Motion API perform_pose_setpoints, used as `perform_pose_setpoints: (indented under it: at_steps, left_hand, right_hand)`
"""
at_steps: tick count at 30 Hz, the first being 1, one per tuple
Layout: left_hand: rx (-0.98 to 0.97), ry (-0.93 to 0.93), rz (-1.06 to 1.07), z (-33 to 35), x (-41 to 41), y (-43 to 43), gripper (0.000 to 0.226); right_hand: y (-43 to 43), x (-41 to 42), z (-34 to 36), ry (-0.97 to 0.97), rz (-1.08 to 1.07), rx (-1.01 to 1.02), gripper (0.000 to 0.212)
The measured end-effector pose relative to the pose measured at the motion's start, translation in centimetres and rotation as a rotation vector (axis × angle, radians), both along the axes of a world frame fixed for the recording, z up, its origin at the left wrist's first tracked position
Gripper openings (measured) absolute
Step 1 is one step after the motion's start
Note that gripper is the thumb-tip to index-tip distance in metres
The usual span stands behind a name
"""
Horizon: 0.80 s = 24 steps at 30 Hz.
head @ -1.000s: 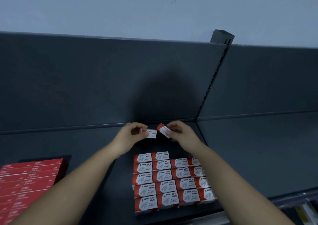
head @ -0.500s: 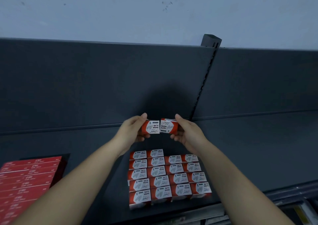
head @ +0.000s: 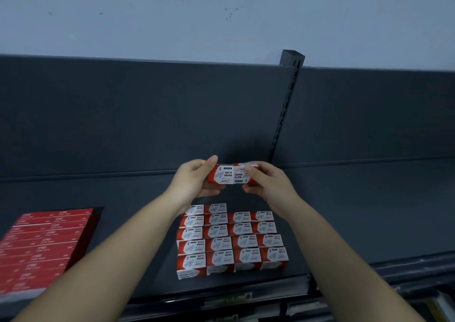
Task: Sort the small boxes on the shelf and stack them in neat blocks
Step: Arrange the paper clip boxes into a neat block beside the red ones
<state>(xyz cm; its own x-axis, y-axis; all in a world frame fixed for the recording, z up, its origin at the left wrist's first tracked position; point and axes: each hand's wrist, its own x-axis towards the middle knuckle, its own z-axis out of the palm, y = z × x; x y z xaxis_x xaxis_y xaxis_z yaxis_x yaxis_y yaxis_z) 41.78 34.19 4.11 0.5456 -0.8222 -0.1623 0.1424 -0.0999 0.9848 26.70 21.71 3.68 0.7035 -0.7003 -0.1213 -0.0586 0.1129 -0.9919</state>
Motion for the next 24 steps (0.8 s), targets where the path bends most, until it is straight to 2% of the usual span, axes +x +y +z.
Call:
perform_pose_setpoints:
  at_steps: [4,10,13,18,22,24]
  left_hand:
    - [-0.006,-0.145,0.106,0.4,-1.1,0.1,0.038]
    - [-0.068,-0.26,0.191,0.5,-2.6,0.2,0.031]
    - [-0.134,-0.209,0.177,0.7,-3.2,0.2,0.027]
    - [-0.193,0.0,0.103,1.1,-3.7,0.2,0.036]
    - [-0.129,-0.099,0.025,1.2,-4.2,0.4,0.03]
    - [-0.12,-0.053,-0.019,1.1,-4.5,0.5,0.031]
  right_hand:
    - [0.0,-0.8,0.6,-0.029,0.014,-0.003,0.022]
    - [0.2,-2.1,1.2,-0.074,0.025,0.044,0.021]
    - [0.2,-2.6,1.5,-0.091,0.033,0.064,0.022]
    - [0.1,-3.4,2.0,-0.125,0.022,0.122,0.022]
    - [0.1,-3.8,2.0,-0.131,0.017,0.142,0.018]
    - [0.2,-3.8,2.1,-0.131,0.029,0.137,0.018]
